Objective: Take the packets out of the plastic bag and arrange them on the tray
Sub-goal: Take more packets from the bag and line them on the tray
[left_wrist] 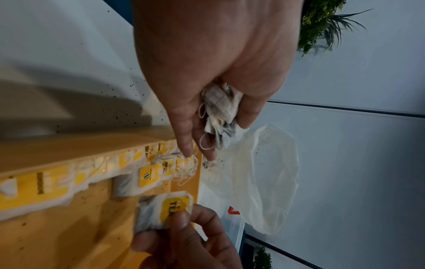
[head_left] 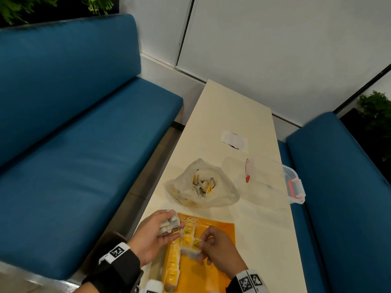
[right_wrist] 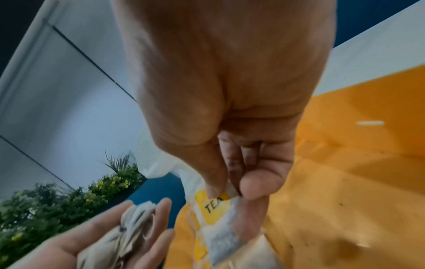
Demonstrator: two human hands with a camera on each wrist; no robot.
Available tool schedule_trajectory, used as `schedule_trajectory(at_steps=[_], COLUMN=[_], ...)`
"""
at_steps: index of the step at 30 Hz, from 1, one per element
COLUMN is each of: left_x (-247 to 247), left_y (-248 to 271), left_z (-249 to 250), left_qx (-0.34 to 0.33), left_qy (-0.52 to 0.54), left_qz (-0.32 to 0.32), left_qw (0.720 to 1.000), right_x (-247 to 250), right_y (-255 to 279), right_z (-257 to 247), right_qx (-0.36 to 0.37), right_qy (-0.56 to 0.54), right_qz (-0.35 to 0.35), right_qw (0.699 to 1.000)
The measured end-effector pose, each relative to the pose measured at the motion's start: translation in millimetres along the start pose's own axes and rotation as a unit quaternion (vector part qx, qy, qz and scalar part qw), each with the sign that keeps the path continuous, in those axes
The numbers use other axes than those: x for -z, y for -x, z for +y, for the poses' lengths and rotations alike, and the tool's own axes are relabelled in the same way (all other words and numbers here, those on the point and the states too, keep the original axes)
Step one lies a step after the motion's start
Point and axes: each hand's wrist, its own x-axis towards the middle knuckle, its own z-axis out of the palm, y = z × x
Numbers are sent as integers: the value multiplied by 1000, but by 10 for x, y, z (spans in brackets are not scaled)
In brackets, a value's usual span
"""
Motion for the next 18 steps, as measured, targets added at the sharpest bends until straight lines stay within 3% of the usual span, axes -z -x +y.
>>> schedule_trajectory(at_steps=[9, 18], left_x=[6, -17], left_y=[-32, -30], left_z=[-71, -56], left_qx=[2, -7], left_qy=[-15, -43], left_qz=[16, 26], left_qw=[1000, 999], right_x=[-286, -455], right_y=[-198, -288], right_z=[167, 195], right_qx=[-67, -20], right_qy=[60, 117], right_qz=[-5, 90], right_qw=[996, 989])
